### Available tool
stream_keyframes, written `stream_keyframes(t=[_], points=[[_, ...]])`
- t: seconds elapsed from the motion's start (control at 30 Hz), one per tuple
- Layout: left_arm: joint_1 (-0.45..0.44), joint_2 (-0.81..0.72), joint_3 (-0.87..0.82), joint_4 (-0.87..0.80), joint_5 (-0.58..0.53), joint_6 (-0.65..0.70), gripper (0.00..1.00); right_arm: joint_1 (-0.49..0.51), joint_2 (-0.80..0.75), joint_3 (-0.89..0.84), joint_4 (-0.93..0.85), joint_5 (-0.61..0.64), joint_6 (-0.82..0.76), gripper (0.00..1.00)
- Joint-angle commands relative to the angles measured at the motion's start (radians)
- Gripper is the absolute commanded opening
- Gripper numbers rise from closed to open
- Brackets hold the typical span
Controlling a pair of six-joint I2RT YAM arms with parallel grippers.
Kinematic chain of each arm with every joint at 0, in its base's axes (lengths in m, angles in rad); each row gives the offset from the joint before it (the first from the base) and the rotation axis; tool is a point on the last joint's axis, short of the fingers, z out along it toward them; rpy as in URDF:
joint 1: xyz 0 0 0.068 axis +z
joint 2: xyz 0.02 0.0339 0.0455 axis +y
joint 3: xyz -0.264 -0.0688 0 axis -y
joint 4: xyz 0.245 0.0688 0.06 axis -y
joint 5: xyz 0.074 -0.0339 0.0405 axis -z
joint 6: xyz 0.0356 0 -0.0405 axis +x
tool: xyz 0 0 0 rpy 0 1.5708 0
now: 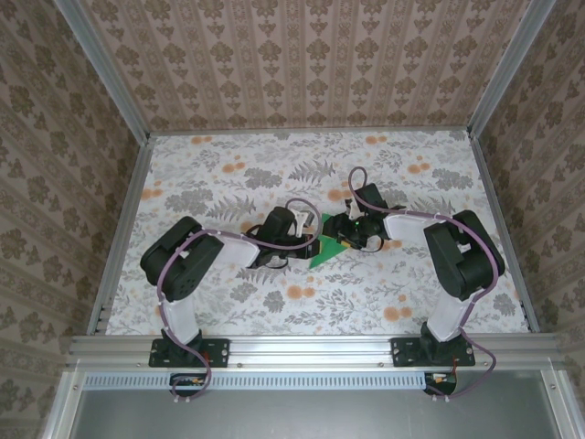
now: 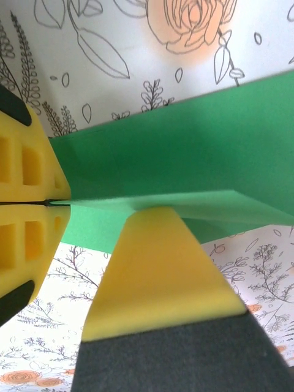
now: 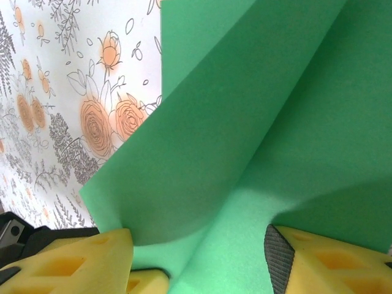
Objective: Fold a paper plane with a square sheet of paper (pick it up from the middle)
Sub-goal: Fourth fold the wing at the center of the table.
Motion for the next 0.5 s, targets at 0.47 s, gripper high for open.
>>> stream_keyframes(t=[0.47], points=[[0.010, 0.002, -0.026, 0.057, 0.033, -0.038, 0.08, -0.011, 0.004, 0.009, -0.035, -0.004, -0.027, 0.53]])
